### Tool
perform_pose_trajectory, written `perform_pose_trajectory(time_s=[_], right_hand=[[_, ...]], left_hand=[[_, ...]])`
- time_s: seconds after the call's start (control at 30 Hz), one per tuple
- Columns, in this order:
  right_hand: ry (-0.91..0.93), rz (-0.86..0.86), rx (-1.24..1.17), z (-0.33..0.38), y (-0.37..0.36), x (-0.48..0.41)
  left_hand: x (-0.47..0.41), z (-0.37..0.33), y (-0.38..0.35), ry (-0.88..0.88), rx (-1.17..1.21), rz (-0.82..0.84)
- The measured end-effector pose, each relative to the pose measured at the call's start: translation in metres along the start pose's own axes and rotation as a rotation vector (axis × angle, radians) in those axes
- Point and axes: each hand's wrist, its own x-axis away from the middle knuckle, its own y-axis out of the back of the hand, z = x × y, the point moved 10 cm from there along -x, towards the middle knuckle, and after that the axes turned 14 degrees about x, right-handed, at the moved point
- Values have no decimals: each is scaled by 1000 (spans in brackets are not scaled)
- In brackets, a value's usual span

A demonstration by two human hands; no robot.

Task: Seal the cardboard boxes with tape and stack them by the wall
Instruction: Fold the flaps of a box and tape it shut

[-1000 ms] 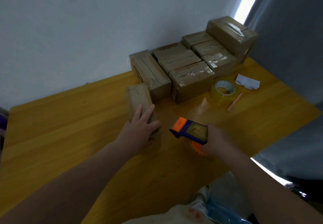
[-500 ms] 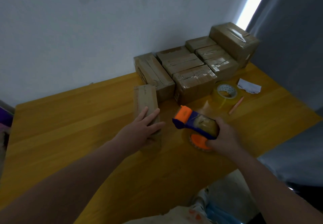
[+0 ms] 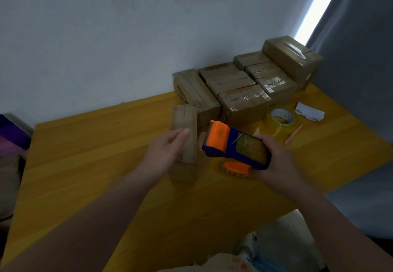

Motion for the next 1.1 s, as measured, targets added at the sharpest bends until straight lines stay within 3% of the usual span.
perform_pose_trajectory(time_s=[0.07, 0.13, 0.27, 0.37, 0.57, 0.67, 1.1], right_hand=[[56, -13, -9, 12, 0, 1], [101, -16, -15, 23, -1, 2], [140, 7, 68, 29, -4, 2], [185, 122, 178, 36, -11, 0], [207, 321, 274, 29, -10, -2], [214, 296, 327, 18, 6, -5], [241, 303, 386, 3, 5, -21]], left_hand=[[10, 20, -14, 285, 363, 76], [16, 24, -23, 356, 477, 148], [13, 20, -6, 230, 425, 6], [11, 24, 9, 131, 284, -59], [13, 37, 47, 113, 276, -210], [15, 49, 85, 113, 297, -349], [23, 68, 77, 87, 201, -469]])
